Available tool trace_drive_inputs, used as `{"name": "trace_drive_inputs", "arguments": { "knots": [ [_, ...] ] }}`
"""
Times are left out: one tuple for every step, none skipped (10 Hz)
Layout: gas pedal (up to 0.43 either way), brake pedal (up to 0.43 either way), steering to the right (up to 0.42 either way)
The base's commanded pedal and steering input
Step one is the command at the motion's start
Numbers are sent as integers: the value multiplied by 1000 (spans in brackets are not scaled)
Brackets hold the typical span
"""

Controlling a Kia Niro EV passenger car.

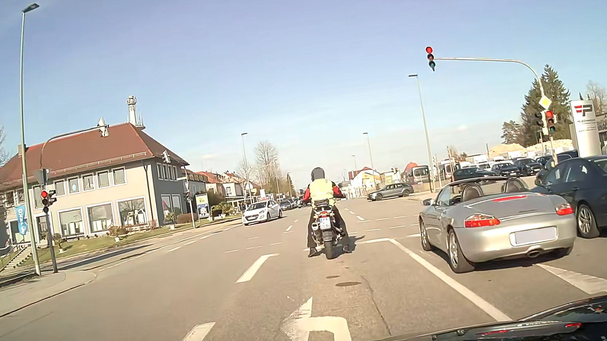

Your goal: Follow the waypoints while adhering to traffic rules and regulations

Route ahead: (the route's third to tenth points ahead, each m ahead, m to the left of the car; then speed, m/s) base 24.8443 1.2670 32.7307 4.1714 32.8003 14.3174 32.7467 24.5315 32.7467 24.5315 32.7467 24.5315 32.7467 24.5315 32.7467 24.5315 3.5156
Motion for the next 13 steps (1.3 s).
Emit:
{"name": "trace_drive_inputs", "arguments": {
  "knots": [
    [0, 220, -12],
    [0, 220, -15],
    [0, 226, -15],
    [0, 226, -15],
    [0, 226, -15],
    [0, 226, -15],
    [0, 226, -14],
    [0, 213, -14],
    [0, 189, -14],
    [0, 183, -14],
    [0, 183, -14],
    [0, 177, -14],
    [0, 171, -14]
  ]
}}
